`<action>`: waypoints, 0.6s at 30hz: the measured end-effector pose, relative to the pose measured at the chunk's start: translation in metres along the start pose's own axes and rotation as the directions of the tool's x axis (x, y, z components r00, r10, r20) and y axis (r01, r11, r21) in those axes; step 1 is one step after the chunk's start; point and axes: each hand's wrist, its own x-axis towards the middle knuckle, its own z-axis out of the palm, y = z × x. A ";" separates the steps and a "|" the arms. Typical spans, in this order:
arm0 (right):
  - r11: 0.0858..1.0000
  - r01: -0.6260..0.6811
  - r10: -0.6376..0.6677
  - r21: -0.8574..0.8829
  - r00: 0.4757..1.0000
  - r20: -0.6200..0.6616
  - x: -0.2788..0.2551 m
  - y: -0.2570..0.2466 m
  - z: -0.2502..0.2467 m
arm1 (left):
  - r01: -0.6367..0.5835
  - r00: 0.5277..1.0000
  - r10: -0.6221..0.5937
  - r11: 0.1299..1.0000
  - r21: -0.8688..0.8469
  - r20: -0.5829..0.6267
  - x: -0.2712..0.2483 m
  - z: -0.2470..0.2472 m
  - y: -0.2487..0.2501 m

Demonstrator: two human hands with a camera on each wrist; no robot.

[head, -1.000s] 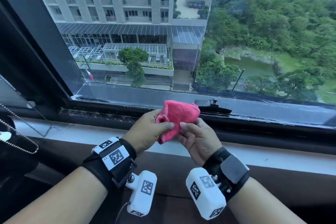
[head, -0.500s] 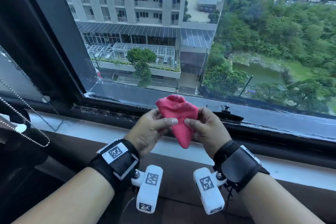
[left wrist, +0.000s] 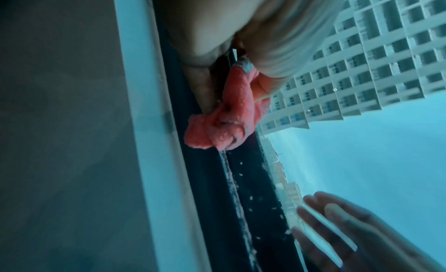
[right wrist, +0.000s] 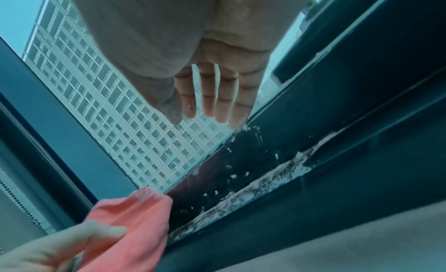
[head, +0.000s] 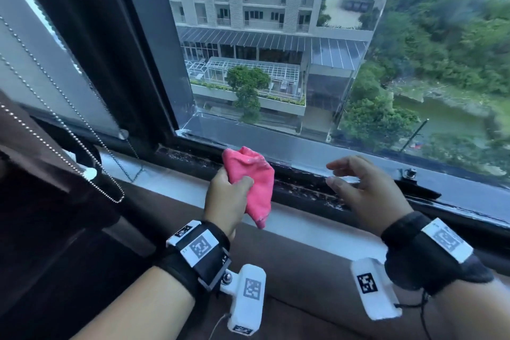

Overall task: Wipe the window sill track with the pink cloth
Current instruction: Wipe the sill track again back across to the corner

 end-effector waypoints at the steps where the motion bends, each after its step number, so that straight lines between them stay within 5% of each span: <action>1: 1.000 -0.001 0.001 -0.007 1.000 -0.004 0.001 -0.001 -0.001 | -0.038 0.999 0.038 0.998 0.047 -0.013 0.000 -0.003 -0.001; 4: 0.997 0.014 -0.015 -0.077 1.000 -0.009 0.001 -0.001 -0.005 | -0.274 0.952 0.306 0.886 0.374 -0.028 -0.006 0.003 -0.006; 7: 0.982 0.030 -0.025 -0.188 0.999 0.029 -0.003 0.001 -0.011 | -0.526 0.798 0.584 0.552 0.646 0.150 -0.017 0.022 -0.018; 10: 0.983 0.007 0.001 -0.182 0.999 0.045 -0.008 0.002 -0.015 | -0.614 0.706 0.625 0.306 0.728 0.332 -0.025 0.049 -0.034; 16: 0.990 0.011 -0.003 -0.144 0.999 0.054 -0.028 0.008 -0.028 | -0.664 0.675 0.566 0.186 0.724 0.473 -0.050 0.068 -0.046; 18: 0.996 -0.016 0.022 -0.093 0.998 0.063 -0.033 0.008 -0.031 | -0.656 0.712 0.520 0.253 0.711 0.472 -0.054 0.058 -0.035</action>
